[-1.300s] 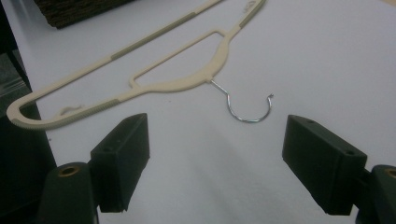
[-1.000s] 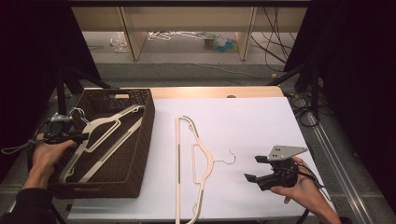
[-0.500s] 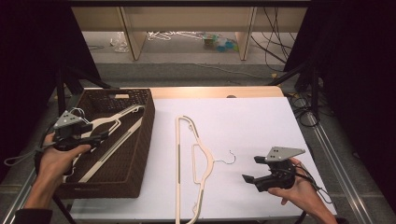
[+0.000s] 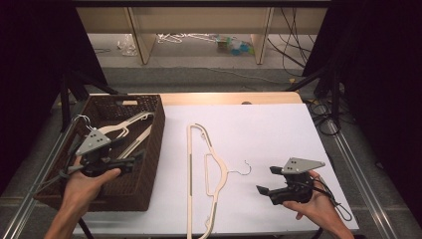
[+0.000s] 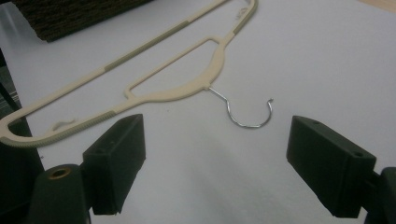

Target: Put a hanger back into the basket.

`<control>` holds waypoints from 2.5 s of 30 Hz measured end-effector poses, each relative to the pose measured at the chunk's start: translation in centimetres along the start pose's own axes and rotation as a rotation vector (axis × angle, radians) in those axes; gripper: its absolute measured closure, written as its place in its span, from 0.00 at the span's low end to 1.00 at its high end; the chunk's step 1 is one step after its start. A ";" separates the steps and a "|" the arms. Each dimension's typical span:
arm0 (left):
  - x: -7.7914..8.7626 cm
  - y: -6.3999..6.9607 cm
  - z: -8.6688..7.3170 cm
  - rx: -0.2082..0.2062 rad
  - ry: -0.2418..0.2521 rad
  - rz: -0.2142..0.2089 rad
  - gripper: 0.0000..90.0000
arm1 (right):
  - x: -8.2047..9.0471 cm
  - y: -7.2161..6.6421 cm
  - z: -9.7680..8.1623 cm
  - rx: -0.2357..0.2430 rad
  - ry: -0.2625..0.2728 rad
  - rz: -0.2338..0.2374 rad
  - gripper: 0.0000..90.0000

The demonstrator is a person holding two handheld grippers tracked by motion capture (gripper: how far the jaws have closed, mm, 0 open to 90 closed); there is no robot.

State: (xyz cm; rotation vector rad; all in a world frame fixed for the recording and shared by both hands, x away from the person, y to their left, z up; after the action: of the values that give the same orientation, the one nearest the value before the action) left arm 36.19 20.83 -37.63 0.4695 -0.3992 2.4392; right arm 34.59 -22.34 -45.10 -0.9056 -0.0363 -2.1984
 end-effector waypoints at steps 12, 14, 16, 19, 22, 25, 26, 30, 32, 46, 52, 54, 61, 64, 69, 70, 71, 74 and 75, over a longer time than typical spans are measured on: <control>-0.7 6.5 0.2 -0.078 0.032 -0.102 0.21 | 0.0 -0.3 -0.1 -0.018 0.031 -0.014 0.22; -1.0 7.3 0.0 -0.089 0.039 -0.120 0.21 | -0.1 -0.3 -0.2 -0.018 0.034 -0.011 0.22; -1.3 7.9 -0.2 -0.094 0.051 -0.127 0.21 | -0.1 -0.2 -0.2 -0.017 0.037 -0.013 0.22; -1.6 8.5 -0.6 -0.098 0.060 -0.137 0.21 | -0.1 -0.2 -0.3 -0.025 0.035 -0.015 0.22; -1.8 9.2 -1.2 -0.101 0.070 -0.144 0.21 | -0.3 -0.4 -0.4 -0.018 0.029 -0.008 0.22; -2.1 10.0 -2.0 -0.116 0.068 -0.156 0.22 | -0.4 -0.5 -0.5 -0.026 0.030 -0.015 0.22; -2.2 10.2 -2.3 -0.105 0.058 -0.155 0.22 | -0.4 -0.5 -0.5 -0.025 0.028 -0.011 0.22; -2.7 11.1 -3.4 -0.111 0.032 -0.184 0.22 | -0.5 -0.6 -0.6 -0.024 0.031 -0.017 0.22; -2.9 11.4 -3.7 -0.117 0.022 -0.198 0.21 | -0.7 -0.7 -0.7 -0.031 0.024 -0.019 0.22; -2.8 11.3 -4.4 -0.101 0.053 -0.186 0.20 | -4.0 -3.4 -1.0 -0.024 -0.026 -0.081 0.22; -2.9 11.1 -4.6 -0.095 0.056 -0.185 0.19 | -6.8 -5.5 -1.0 0.001 -0.098 -0.081 0.21; -2.9 11.2 -4.7 -0.093 0.046 -0.183 0.19 | -7.9 -6.3 -1.0 0.000 -0.127 -0.079 0.22; -3.1 11.4 -4.8 -0.099 0.037 -0.193 0.19 | -10.7 -8.2 -1.2 -0.006 -0.179 -0.092 0.21; -3.1 11.3 -4.9 -0.100 0.033 -0.193 0.19 | -11.8 -8.6 -1.2 -0.007 -0.201 -0.106 0.21; -3.2 11.4 -5.0 -0.100 0.030 -0.195 0.19 | -12.5 -9.2 -1.4 -0.013 -0.249 -0.102 0.21; -3.2 11.4 -5.0 -0.099 0.030 -0.197 0.19 | -12.6 -9.3 -1.5 -0.019 -0.254 -0.104 0.21; -3.2 11.4 -5.0 -0.102 0.026 -0.199 0.20 | -12.7 -9.5 -1.6 -0.031 -0.270 -0.106 0.21; -3.3 11.5 -5.1 -0.104 0.028 -0.204 0.20 | -13.1 -9.6 -1.8 -0.009 -0.291 -0.118 0.21; -3.3 11.4 -5.1 -0.100 0.031 -0.202 0.20 | -13.2 -9.6 -1.9 0.003 -0.298 -0.126 0.21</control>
State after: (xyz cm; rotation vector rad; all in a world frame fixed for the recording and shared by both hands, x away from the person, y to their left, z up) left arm 30.35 12.35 -45.51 0.4079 -0.4363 2.2181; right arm 33.44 -7.62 -52.37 -1.2519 -0.2444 -2.1567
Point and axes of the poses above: each handheld gripper's, and its own axes: x roughly backward along the jaws, z roughly out of its top, y roughly to its right, the point moved 5 cm from there along -x, roughly forward along the jaws, and after that the axes turned 14 degrees about -x, right-handed, at the moved point
